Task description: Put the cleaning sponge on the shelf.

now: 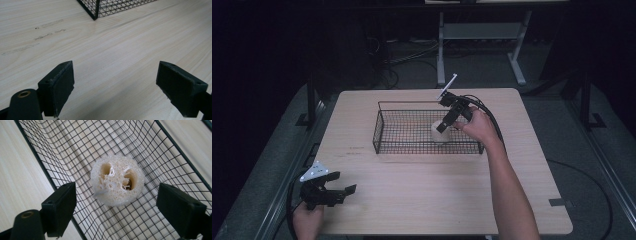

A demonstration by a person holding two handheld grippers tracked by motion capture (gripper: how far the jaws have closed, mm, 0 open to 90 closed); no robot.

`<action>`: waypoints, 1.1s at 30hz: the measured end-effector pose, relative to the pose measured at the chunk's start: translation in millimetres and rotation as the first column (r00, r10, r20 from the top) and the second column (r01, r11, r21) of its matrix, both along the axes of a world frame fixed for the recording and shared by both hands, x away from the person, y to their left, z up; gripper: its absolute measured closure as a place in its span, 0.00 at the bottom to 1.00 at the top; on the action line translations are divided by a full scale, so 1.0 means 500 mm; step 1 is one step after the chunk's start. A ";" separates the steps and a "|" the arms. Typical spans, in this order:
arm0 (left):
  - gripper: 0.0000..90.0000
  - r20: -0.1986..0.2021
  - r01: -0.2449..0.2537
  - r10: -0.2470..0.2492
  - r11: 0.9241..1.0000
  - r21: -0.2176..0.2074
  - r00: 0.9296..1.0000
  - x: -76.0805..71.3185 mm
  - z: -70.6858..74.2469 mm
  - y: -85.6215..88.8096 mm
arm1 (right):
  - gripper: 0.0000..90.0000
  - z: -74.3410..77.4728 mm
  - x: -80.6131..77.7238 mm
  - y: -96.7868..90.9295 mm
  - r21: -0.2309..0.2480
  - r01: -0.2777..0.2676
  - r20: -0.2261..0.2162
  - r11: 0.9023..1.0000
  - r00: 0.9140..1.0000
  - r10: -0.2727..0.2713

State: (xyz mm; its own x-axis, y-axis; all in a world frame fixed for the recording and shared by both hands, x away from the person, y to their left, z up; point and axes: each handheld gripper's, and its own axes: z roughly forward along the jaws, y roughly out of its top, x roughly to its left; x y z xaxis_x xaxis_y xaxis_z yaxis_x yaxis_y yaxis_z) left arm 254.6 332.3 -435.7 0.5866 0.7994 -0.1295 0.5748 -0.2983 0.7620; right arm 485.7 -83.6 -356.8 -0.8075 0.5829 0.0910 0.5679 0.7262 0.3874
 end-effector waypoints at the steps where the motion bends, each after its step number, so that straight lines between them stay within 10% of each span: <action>1: 0.15 -0.001 0.000 0.000 1.000 0.001 1.000 0.000 0.000 0.001 | 0.18 0.003 -0.001 -0.001 0.003 -0.001 0.001 1.000 1.000 0.001; 33: 0.15 0.001 -0.001 0.001 1.000 -0.001 1.000 -0.004 0.001 -0.003 | 0.18 0.054 -0.062 -0.062 0.039 0.008 0.019 0.999 1.000 -0.008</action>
